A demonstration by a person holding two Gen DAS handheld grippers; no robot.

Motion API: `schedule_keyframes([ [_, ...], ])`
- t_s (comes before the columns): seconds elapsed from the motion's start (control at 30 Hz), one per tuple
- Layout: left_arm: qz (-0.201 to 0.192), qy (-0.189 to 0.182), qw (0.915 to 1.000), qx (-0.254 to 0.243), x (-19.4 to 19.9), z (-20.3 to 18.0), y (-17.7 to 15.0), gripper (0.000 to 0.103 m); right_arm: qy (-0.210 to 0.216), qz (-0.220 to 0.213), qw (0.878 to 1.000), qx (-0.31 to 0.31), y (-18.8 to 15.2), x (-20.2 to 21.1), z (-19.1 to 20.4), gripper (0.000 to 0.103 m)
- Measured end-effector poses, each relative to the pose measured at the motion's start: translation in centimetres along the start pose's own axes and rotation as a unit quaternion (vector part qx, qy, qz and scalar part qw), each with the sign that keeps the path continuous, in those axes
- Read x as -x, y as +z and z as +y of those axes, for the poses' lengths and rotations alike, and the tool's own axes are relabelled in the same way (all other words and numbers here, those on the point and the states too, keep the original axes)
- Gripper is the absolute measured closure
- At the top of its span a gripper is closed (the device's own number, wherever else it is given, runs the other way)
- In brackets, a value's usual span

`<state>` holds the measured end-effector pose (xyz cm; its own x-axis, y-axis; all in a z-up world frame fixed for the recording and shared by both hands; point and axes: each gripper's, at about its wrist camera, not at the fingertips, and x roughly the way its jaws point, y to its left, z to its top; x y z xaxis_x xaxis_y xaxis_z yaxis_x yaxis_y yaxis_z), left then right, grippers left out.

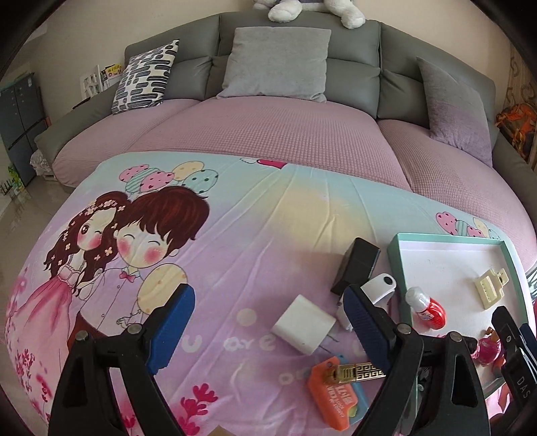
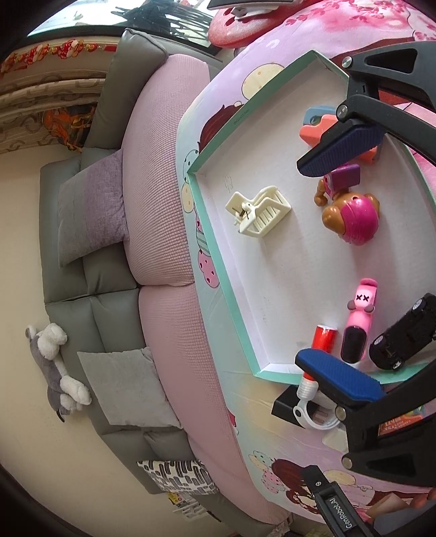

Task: Organize rigid objects
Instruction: 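Move the left tool to the orange carrot knife while the right tool withdraws from the tray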

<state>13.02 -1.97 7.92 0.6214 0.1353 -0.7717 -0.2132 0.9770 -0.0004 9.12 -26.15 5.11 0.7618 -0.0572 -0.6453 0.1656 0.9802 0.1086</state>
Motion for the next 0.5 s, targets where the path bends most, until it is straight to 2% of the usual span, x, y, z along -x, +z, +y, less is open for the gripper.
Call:
schedule_keyframes([
  [0.23, 0.007, 0.023, 0.9993, 0.028, 0.4, 3.7, -0.8, 0.013, 0.031, 0.012, 0.999, 0.034, -0.6, 0.0, 3.1, 0.0],
  [0.5, 0.037, 0.011, 0.9991, 0.016, 0.1, 4.6, -3.0, 0.013, 0.033, 0.024, 0.998, 0.049, -1.3, -0.3, 5.0, 0.0],
])
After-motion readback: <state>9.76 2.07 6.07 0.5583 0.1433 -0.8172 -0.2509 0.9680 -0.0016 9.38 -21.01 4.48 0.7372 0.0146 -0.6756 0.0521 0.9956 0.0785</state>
